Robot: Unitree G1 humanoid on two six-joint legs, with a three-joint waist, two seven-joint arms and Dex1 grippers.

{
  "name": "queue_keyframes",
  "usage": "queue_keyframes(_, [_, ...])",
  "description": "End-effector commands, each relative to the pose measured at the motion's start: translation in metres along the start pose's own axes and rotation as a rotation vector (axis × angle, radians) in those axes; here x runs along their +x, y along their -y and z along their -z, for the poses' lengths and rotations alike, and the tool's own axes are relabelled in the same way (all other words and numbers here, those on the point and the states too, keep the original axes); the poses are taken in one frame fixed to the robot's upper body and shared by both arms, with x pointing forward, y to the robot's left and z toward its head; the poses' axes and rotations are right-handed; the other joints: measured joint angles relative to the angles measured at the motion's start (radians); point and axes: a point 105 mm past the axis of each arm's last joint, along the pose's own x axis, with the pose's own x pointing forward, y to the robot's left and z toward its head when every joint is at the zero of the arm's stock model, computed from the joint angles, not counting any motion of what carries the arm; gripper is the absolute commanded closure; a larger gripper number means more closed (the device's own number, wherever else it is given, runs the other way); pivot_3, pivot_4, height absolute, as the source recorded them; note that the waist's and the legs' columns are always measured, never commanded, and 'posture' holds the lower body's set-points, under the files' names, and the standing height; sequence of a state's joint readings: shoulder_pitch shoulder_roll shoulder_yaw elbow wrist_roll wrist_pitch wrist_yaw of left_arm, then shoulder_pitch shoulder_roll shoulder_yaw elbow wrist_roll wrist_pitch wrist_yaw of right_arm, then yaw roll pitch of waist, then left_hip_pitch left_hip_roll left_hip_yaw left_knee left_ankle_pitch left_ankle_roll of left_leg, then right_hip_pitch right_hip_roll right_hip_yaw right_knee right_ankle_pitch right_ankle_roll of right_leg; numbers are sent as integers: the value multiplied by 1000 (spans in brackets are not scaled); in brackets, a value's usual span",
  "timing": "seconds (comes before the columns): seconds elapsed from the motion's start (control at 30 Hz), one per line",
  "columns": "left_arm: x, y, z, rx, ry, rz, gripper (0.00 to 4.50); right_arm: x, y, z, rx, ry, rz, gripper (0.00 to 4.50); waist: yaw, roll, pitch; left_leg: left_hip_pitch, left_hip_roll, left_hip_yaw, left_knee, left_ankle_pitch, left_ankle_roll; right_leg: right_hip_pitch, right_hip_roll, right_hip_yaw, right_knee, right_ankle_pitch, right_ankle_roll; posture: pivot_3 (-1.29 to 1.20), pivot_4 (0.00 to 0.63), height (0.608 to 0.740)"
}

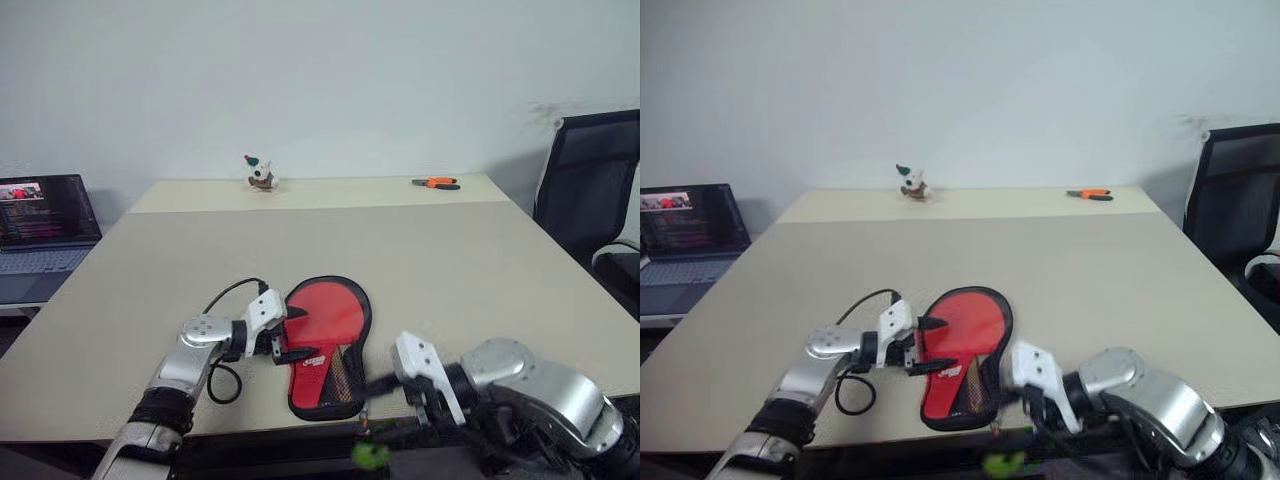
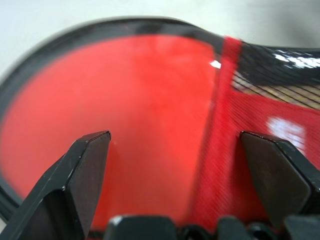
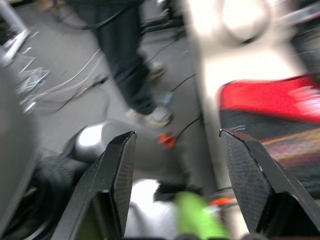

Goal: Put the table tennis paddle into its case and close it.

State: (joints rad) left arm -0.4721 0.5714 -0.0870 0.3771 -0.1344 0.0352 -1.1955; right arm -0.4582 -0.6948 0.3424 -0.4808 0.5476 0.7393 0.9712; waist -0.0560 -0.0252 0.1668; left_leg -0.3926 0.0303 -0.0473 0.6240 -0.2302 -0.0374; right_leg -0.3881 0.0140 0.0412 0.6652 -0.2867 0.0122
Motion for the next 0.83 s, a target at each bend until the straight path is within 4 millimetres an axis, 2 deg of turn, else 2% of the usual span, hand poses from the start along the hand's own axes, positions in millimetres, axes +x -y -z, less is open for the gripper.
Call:
queue_keyframes(0.03, [-23, -5, -13, -54, 32, -77, 0, -5, 41, -23, -54, 118, 159, 1602, -1, -2, 4, -1, 0, 0, 0, 0, 0, -1, 0, 0, 0, 0, 0, 0, 150, 740])
queue_keyframes(0.13, [-42, -15, -30, -115, 102, -189, 0, -7, 65, -29, -69, 156, 212, 1602, 4, -2, 14, -5, 1, -2, 1, 0, 0, -3, 0, -2, 1, 0, 0, 0, 150, 740])
queue_keyframes(0.2, [-47, -19, -37, -137, 132, -242, 0, -11, 75, -28, -80, 159, 227, 1602, 13, -2, 17, -7, 1, -2, 2, 0, 0, -4, -1, -2, 0, 0, 0, 0, 150, 740])
queue_keyframes(0.4, [-77, -21, -51, -161, 169, -418, 0, -31, 121, -7, -85, 110, 320, 1602, 25, -1, 20, -8, -3, -1, 3, -1, -1, -5, -7, 0, -1, 4, -4, 0, 150, 740])
queue_keyframes(0.47, [-72, -23, -56, -153, 170, -434, 0, -46, 134, 2, -93, 78, 364, 1602, 29, -1, 21, -8, -3, -1, 2, -1, -2, -5, -7, -1, -1, 4, -4, 0, 150, 740])
queue_keyframes(0.57, [-71, -27, -61, -121, 165, -440, 0, -64, 147, 6, -124, 44, 434, 1602, 30, 0, 22, -8, -3, 0, 3, -1, -2, -5, -7, -3, 0, 4, -5, 0, 150, 740])
queue_keyframes(0.83, [-50, -31, -56, -113, 183, -449, 0, -85, 151, 12, -131, 0, 486, 1602, 23, 1, 24, -8, -3, 4, 3, -1, -2, -5, -7, 0, 0, 4, -5, 0, 150, 740])
